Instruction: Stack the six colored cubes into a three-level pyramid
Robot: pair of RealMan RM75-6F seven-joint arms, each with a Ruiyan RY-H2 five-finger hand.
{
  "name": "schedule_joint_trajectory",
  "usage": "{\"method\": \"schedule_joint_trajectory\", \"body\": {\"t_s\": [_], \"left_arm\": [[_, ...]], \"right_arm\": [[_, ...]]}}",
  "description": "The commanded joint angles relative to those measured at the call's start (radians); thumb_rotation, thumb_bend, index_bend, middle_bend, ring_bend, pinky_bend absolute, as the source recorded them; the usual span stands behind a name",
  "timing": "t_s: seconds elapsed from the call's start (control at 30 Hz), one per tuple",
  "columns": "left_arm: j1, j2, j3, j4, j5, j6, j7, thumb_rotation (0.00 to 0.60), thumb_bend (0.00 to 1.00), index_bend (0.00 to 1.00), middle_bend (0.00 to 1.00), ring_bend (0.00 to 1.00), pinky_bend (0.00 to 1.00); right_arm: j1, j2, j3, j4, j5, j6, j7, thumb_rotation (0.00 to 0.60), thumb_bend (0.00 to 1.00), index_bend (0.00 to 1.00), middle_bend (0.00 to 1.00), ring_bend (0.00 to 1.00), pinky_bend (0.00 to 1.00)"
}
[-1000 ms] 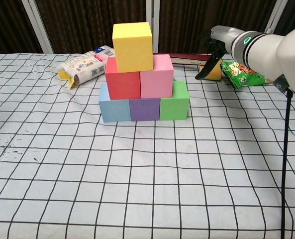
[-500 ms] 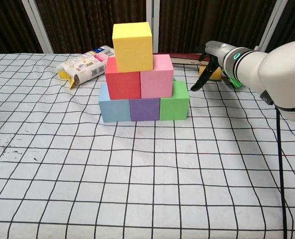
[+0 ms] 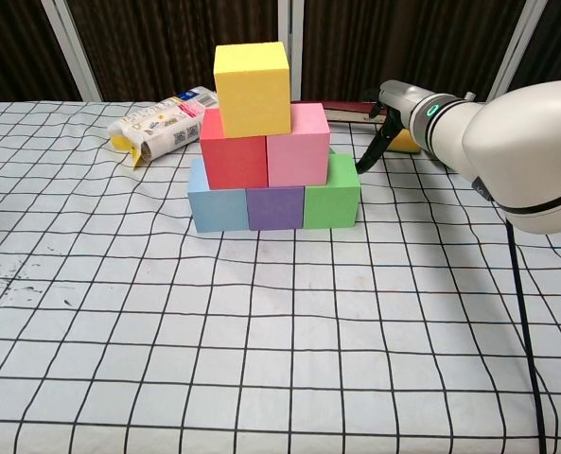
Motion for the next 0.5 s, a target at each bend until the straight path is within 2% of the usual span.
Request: {"method": "schedule_joint_trajectory", "body": {"t_s": [0.03,0.5], "left_arm": [[0.0,0.0,0.0,0.0,0.0,-0.001,0.0,0.6,0.0,0.06,0.11,0.02,0.07],[-0.001,-0.001,-0.001,0.003,-0.001,-0.003,-0.001,0.6,0.0,0.06,0.11,0.02,0.07]], "right_arm": [[0.003,-0.007,0.007,0.012,-0.006,-0.004,0.003,0.6,0.0,0.0,0.12,0.0,0.0],[0.01,-0.031,0.031,0.044,-0.025,-0.022,0.012,0.6,0.0,0.0,0.13,0.0,0.0]]}}
